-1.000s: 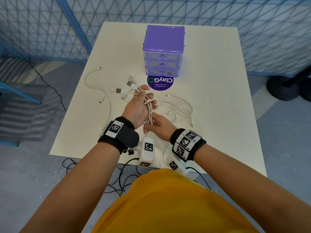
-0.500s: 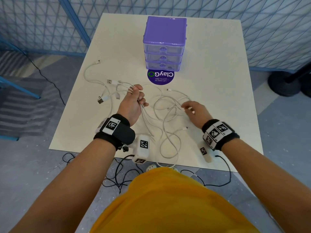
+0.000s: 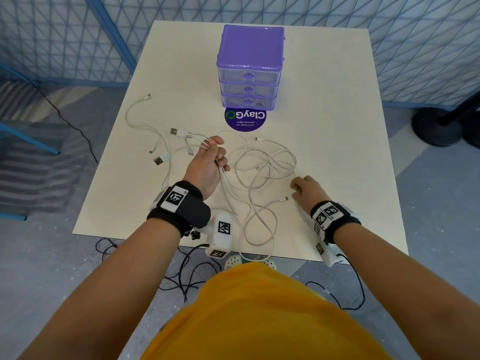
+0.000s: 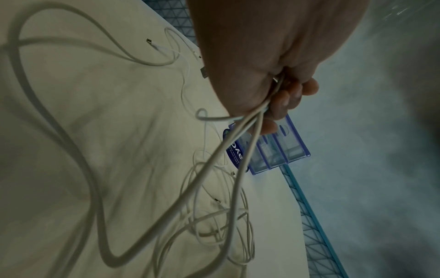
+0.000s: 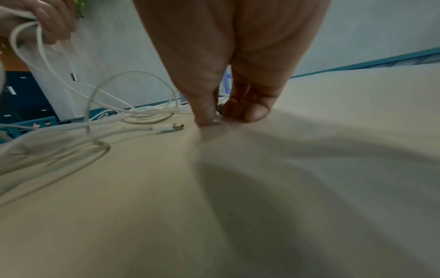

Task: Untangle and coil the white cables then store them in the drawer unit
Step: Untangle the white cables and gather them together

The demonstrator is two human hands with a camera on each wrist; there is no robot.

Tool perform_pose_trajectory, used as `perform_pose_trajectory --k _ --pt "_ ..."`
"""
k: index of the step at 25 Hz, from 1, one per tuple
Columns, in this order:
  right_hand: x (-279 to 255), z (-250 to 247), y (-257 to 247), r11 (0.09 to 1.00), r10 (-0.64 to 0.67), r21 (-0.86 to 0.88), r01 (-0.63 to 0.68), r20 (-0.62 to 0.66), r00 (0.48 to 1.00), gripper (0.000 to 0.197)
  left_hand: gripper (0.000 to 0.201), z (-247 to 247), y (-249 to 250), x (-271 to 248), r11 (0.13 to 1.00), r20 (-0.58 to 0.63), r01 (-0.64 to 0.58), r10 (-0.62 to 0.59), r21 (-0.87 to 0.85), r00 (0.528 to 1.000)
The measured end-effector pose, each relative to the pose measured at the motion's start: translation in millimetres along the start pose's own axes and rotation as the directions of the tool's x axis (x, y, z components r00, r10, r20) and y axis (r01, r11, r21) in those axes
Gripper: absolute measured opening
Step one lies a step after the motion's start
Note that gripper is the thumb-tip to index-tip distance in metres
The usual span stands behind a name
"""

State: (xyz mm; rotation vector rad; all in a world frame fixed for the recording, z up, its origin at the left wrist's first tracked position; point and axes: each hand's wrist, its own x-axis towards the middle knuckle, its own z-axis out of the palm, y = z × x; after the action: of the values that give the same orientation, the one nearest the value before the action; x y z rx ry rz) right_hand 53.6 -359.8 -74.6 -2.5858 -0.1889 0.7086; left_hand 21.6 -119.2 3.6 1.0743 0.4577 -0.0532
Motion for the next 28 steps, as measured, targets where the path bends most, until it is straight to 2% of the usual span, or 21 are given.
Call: perform_pose_trajectory --k 3,6,9,10,12,14,16,17,19,23,26,28 --pt "4.5 -7.1 4.8 0.999 0.039 0.011 -0.038 -0.081 0.996 0.023 0.031 -1.2 3.8 -0.9 1.0 -0.015 -0.005 0.005 -0.009 1.0" --pt "11.7 -19.5 17.8 0.988 0.152 0.039 -0.148 -0.117 0.981 0.024 0.031 -5.6 8.8 -1.6 1.0 -0.031 -0.026 0.025 -0.017 0.999" --pt "13.4 -29.7 16.9 0.979 0.186 -0.05 -0.196 -0.15 0.971 0.027 0.03 -8.3 11.5 -2.4 0.999 -0.033 -0.022 0.021 -0.028 0.999" --pt "11.9 -30.4 9.1 0.984 0.121 -0.107 -0.142 -0.175 0.977 0.03 0.03 -7.9 11.4 -3.0 1.0 -0.027 -0.01 0.009 -0.026 1.0" --pt "4.9 -26.4 -20.9 0.974 -0.161 -0.186 0.128 -0.179 0.971 0.041 0.03 -4.6 9.5 -4.0 1.0 -0.016 0.02 -0.02 -0.021 1.0" --pt "-1.7 -11.9 -58.0 0.877 -0.427 -0.257 0.405 -0.033 0.904 0.057 0.03 0.8 5.5 -6.2 0.999 -0.005 0.042 -0.042 -0.021 0.999" --pt "-0.3 9.1 -82.6 0.789 -0.479 -0.349 0.506 0.167 0.862 0.058 0.03 5.3 3.8 -6.8 0.999 -0.002 0.042 -0.042 -0.015 0.999" --pt "2.9 17.0 -85.5 0.774 -0.448 -0.388 0.501 0.224 0.866 0.053 0.03 5.6 5.6 -6.7 0.999 -0.008 0.036 -0.036 -0.016 0.999" --pt "10.1 20.2 -77.5 0.799 -0.41 -0.381 0.465 0.222 0.885 0.039 0.03 0.8 14.9 -4.8 0.999 -0.04 0.013 -0.014 -0.029 0.999" --pt "20.3 -8.7 -44.7 0.89 -0.362 -0.266 0.371 0.084 0.929 0.031 0.03 -23.0 39.8 1.9 0.992 -0.137 -0.059 0.044 -0.107 0.99" --pt "26.9 -36.8 -19.6 0.96 -0.253 -0.144 0.24 -0.08 0.964 0.029 0.029 -35.9 51.1 5.1 0.983 -0.19 -0.111 0.082 -0.149 0.978" --pt "28.6 -51.1 -6.7 0.991 -0.131 0.001 0.134 -0.211 0.969 0.028 0.029 -39.2 53.7 6.8 0.98 -0.208 -0.131 0.098 -0.149 0.973"
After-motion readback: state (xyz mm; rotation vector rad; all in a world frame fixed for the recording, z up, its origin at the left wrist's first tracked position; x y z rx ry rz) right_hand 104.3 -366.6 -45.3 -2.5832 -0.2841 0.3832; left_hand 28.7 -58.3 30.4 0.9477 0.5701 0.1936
